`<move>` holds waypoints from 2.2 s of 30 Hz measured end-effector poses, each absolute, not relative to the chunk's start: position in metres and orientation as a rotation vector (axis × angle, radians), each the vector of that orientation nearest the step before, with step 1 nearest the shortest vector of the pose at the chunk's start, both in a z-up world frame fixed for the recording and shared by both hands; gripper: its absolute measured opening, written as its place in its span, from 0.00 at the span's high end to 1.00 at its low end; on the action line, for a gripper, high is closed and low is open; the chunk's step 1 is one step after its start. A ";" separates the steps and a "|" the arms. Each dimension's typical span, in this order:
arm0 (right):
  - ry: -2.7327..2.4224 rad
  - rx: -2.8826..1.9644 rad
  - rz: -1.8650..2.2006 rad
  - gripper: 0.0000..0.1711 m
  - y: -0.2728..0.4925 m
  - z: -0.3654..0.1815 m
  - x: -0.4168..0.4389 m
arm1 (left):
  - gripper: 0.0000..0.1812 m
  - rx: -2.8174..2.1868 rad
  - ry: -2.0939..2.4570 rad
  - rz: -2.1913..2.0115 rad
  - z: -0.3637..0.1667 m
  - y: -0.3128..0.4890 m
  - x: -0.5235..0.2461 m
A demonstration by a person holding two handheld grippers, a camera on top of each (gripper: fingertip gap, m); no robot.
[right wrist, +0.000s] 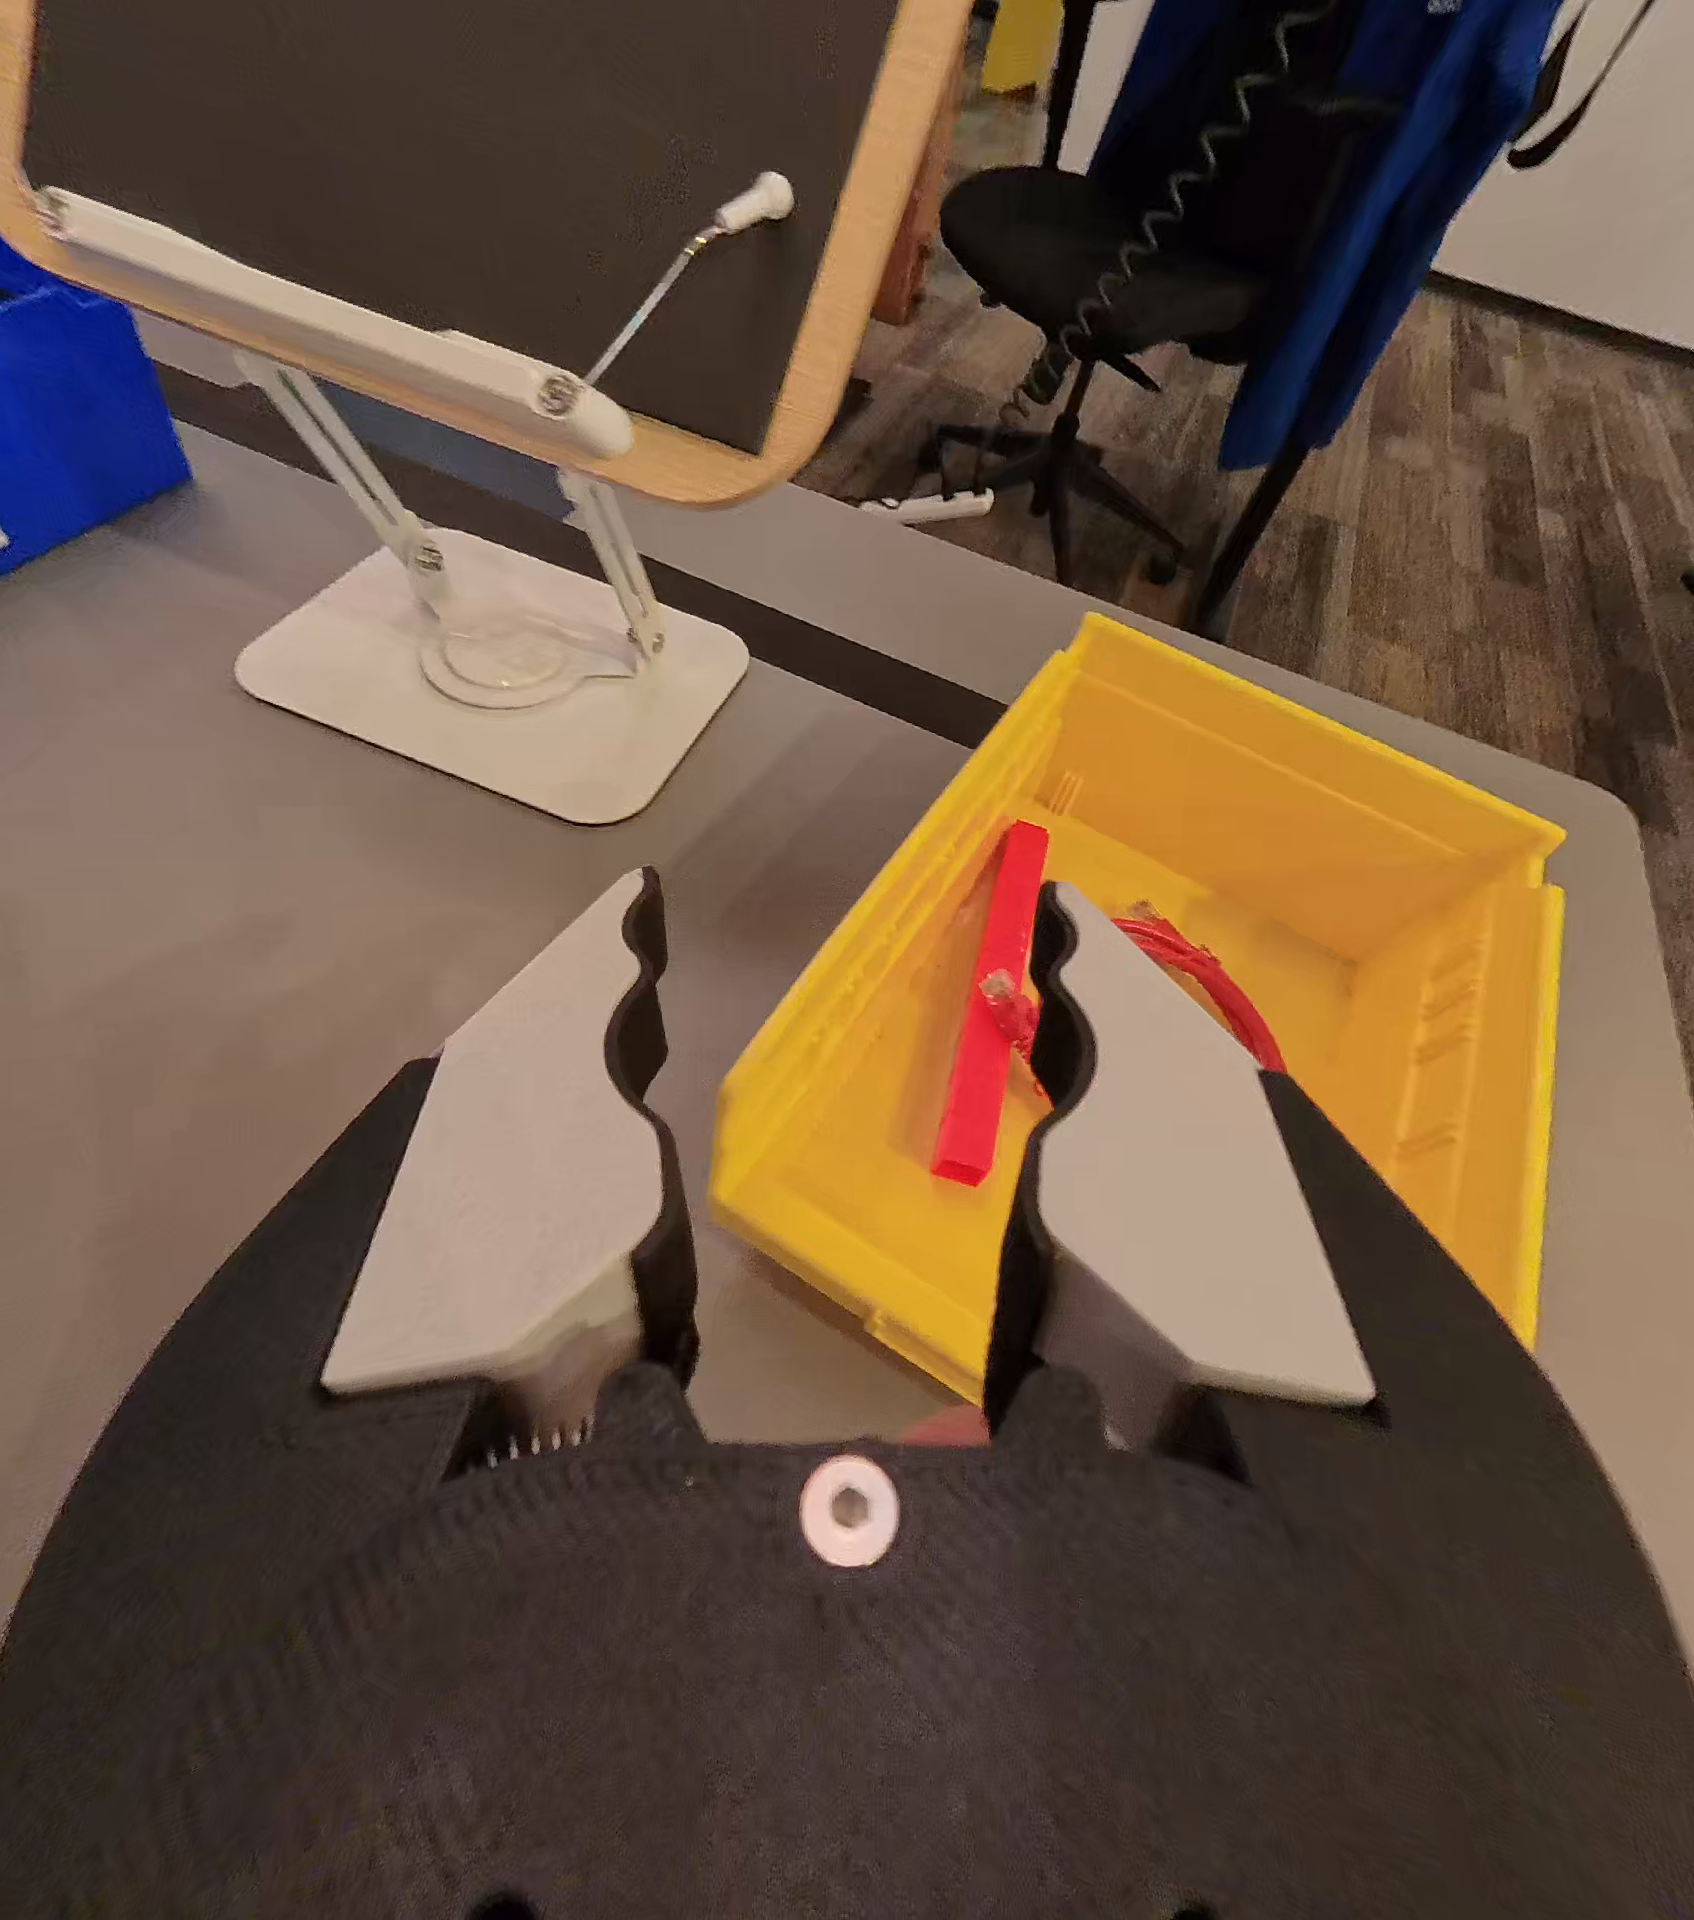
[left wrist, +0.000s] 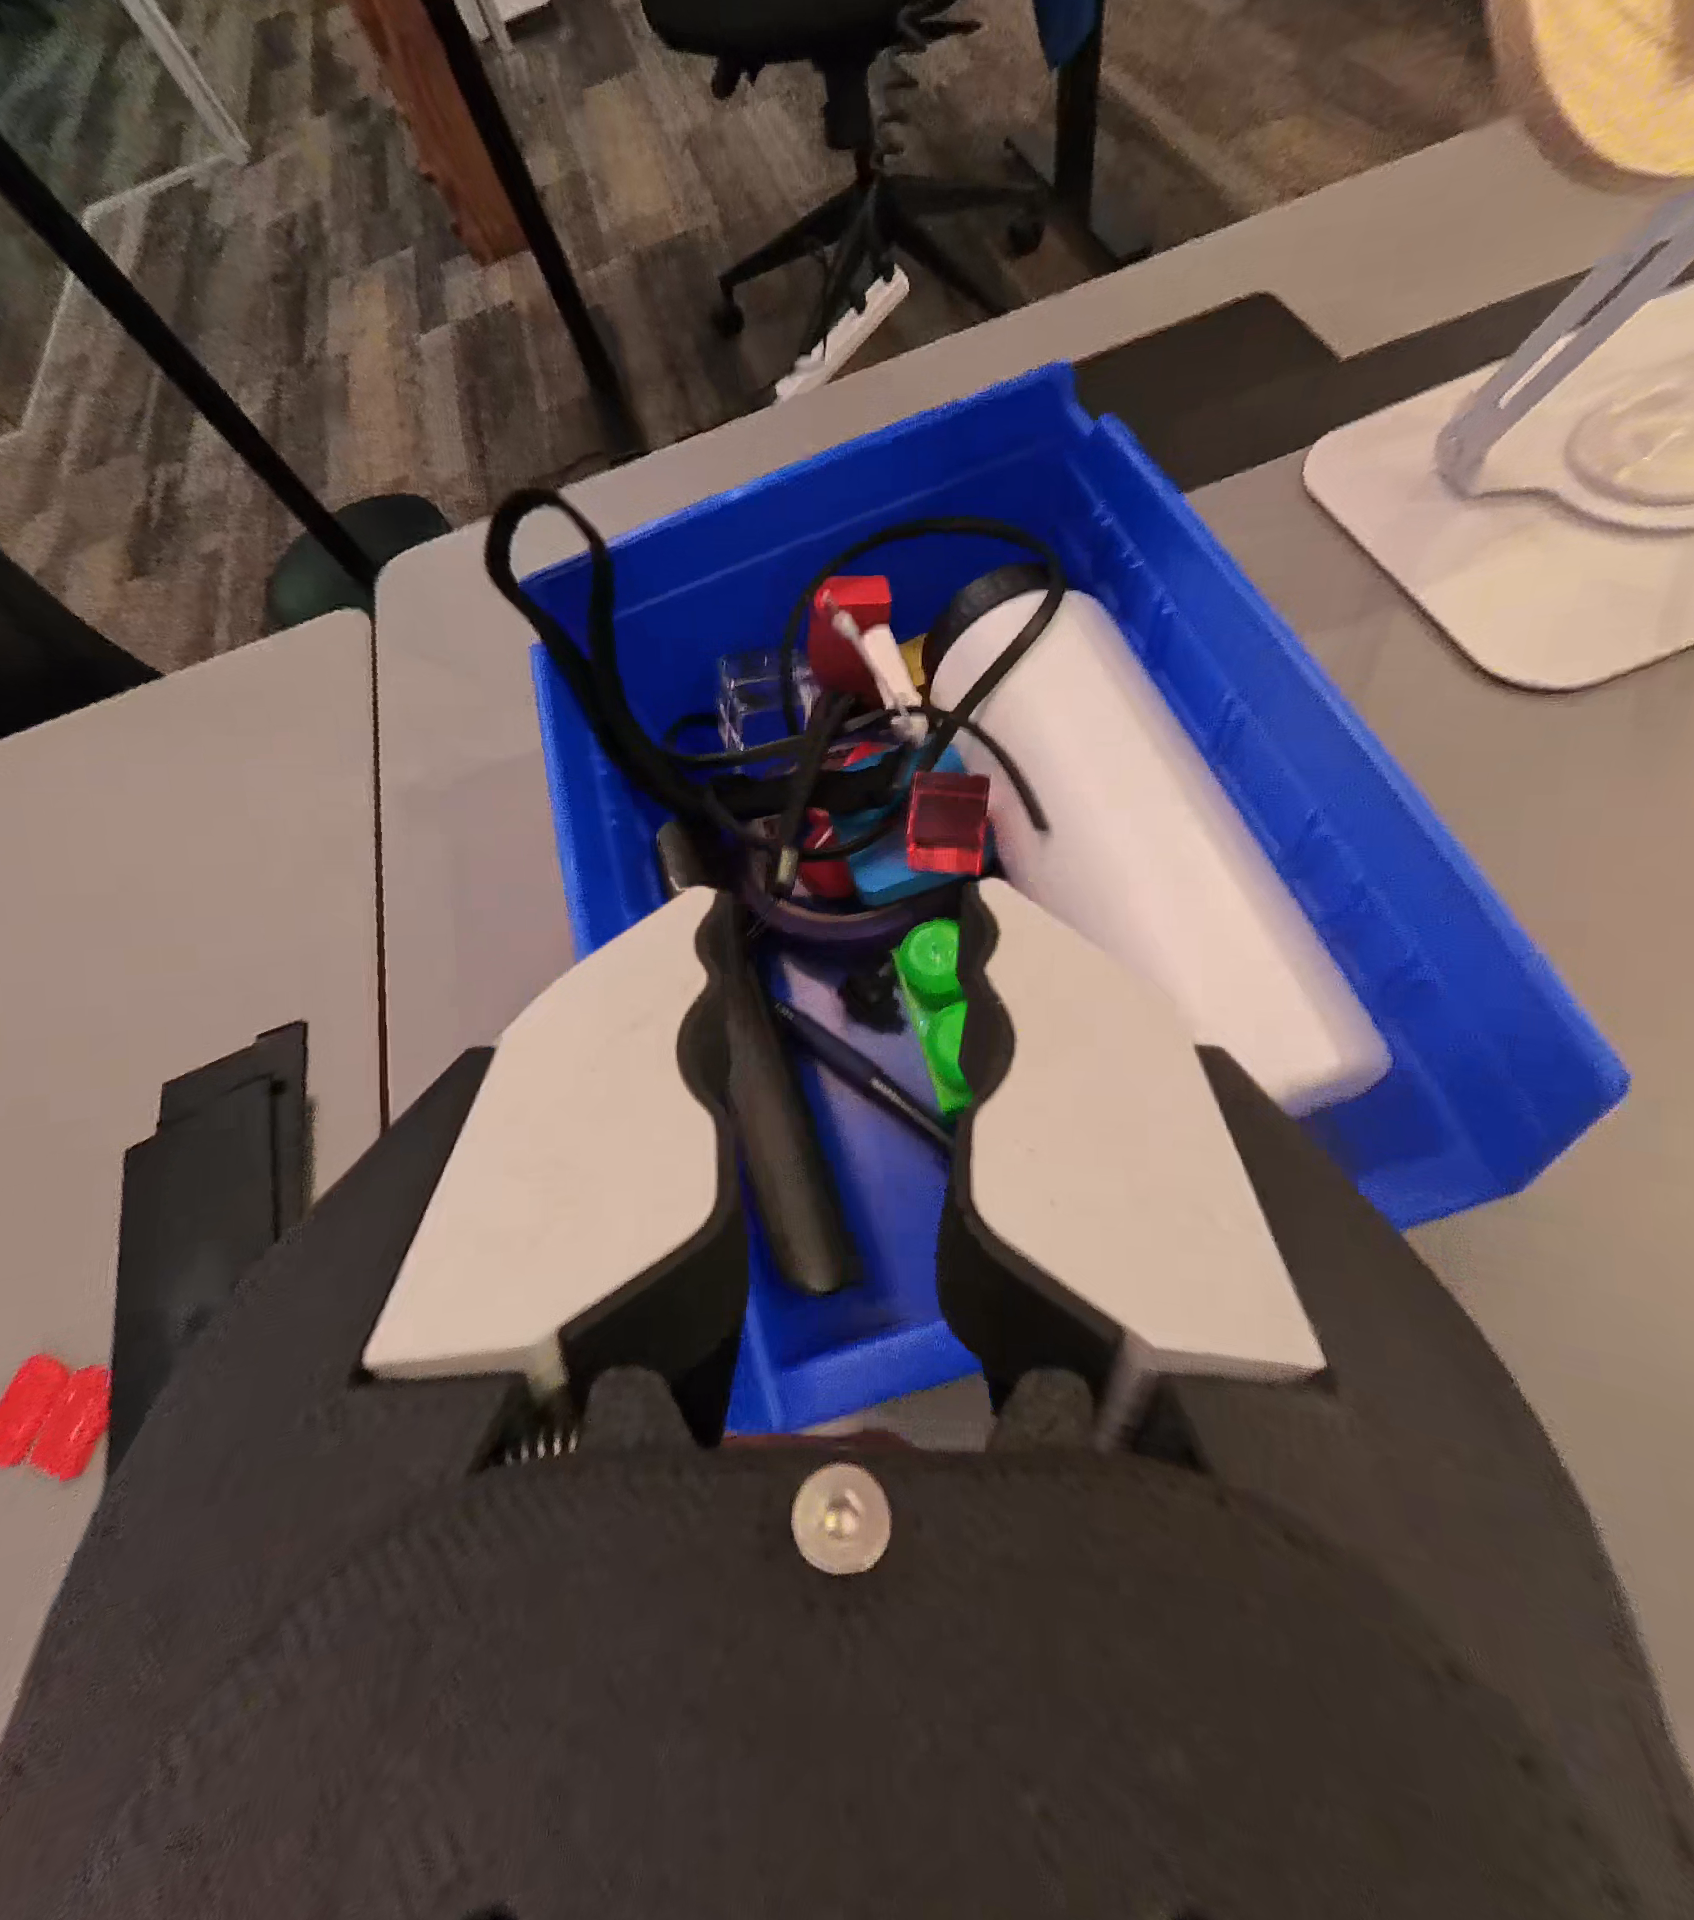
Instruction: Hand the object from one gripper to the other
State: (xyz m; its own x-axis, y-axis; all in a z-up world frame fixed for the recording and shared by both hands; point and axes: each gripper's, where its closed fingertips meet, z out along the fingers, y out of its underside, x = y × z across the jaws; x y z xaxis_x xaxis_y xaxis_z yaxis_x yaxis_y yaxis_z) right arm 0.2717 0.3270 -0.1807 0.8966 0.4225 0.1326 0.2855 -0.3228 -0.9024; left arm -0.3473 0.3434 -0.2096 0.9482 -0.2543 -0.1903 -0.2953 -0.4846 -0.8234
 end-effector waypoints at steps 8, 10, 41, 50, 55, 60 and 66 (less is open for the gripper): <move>-0.584 -1.870 0.216 0.60 0.314 -0.176 0.240 | 0.78 -2.338 0.537 0.060 -0.258 0.325 -0.349; -0.595 -1.865 0.240 0.60 0.312 -0.176 0.233 | 0.77 -2.402 0.564 0.073 -0.274 0.325 -0.343; -0.924 -1.635 0.467 0.59 0.263 -0.149 0.140 | 0.82 -2.358 0.726 -0.066 -0.253 0.312 -0.296; -1.387 -1.416 0.835 0.56 0.200 -0.151 0.009 | 0.82 -1.993 1.450 -0.401 -0.192 0.217 -0.134; -1.554 -1.361 0.872 0.62 0.181 -0.160 -0.023 | 0.82 -1.853 1.723 -0.386 -0.185 0.184 -0.070; -1.687 -1.418 0.879 0.75 0.174 -0.178 -0.022 | 0.82 -1.779 1.871 -0.354 -0.186 0.171 -0.039; -1.722 -1.437 0.881 0.81 0.173 -0.186 -0.015 | 0.82 -1.748 1.936 -0.326 -0.187 0.169 -0.027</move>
State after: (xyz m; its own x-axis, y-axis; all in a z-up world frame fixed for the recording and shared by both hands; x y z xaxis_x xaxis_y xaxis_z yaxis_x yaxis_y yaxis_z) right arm -0.0150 0.1729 -0.1863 -0.1236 0.9875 0.0975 0.4990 0.1467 -0.8541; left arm -0.0269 0.1687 -0.1866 -0.0435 -0.9774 -0.2069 -0.8556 0.1434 -0.4974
